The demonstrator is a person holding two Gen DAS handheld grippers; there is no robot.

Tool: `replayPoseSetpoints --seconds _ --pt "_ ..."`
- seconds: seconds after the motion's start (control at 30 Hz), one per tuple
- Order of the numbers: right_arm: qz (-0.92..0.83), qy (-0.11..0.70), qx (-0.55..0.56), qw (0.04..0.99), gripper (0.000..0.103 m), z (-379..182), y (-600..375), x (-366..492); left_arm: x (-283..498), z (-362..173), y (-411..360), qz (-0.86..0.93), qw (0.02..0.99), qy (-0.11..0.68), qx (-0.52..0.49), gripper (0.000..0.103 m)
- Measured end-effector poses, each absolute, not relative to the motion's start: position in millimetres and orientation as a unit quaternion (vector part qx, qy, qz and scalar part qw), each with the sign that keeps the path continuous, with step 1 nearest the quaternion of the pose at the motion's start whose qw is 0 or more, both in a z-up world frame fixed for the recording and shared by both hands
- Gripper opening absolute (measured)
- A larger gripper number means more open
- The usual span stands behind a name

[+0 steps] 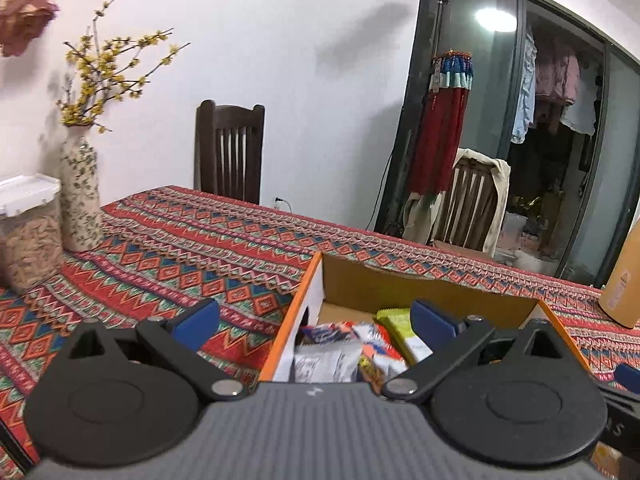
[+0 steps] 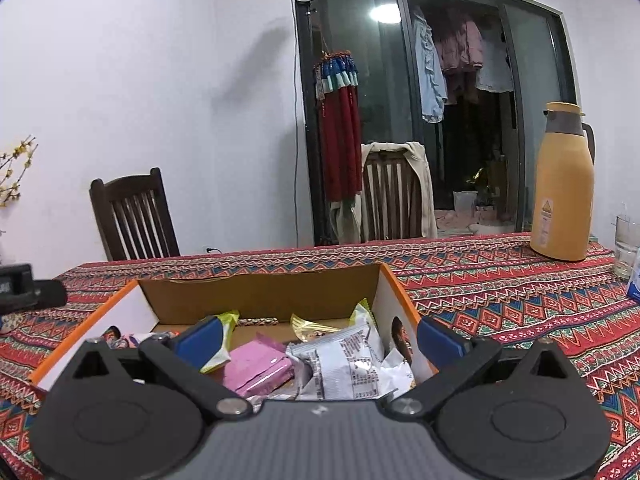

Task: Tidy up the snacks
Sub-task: 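Move both tools back beside the box toward the remaining wrappers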

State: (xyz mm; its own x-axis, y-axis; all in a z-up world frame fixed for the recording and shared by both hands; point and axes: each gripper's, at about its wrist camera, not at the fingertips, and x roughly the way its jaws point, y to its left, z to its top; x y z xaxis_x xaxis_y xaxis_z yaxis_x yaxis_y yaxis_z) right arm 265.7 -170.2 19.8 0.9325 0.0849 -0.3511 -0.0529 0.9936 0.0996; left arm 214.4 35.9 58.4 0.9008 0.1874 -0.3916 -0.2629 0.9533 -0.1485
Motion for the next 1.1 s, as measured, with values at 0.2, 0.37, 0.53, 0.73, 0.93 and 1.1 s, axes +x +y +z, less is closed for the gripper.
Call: replayPoseSetpoints --seconds 0.2,0.37,0.53,0.73,0.93,1.1 --pt "0.039 0.178 0.042 0.982 0.103 20.8 -167.9 262.4 180.0 55.2 34.6 0.120 0.970 0.198 -0.078 0.103" --pt "0.035 0.180 0.041 0.982 0.103 20.1 -168.6 264.3 163.5 38.9 38.3 0.125 0.967 0.216 -0.055 0.103" --pt "0.034 0.182 0.036 0.982 0.103 17.3 -166.1 264.8 159.8 16.9 39.7 0.139 0.968 0.208 -0.038 0.103" --pt "0.027 0.176 0.035 0.983 0.103 16.5 -166.2 263.4 159.6 10.6 45.7 0.126 0.969 0.205 -0.059 0.103" --pt "0.026 0.159 0.035 0.986 0.103 17.6 -166.4 258.2 158.3 7.6 60.2 0.107 0.967 0.209 -0.100 0.103" --pt "0.021 0.132 0.033 0.990 0.103 31.2 -172.3 230.8 152.2 10.5 63.5 0.085 0.970 0.198 -0.113 0.103"
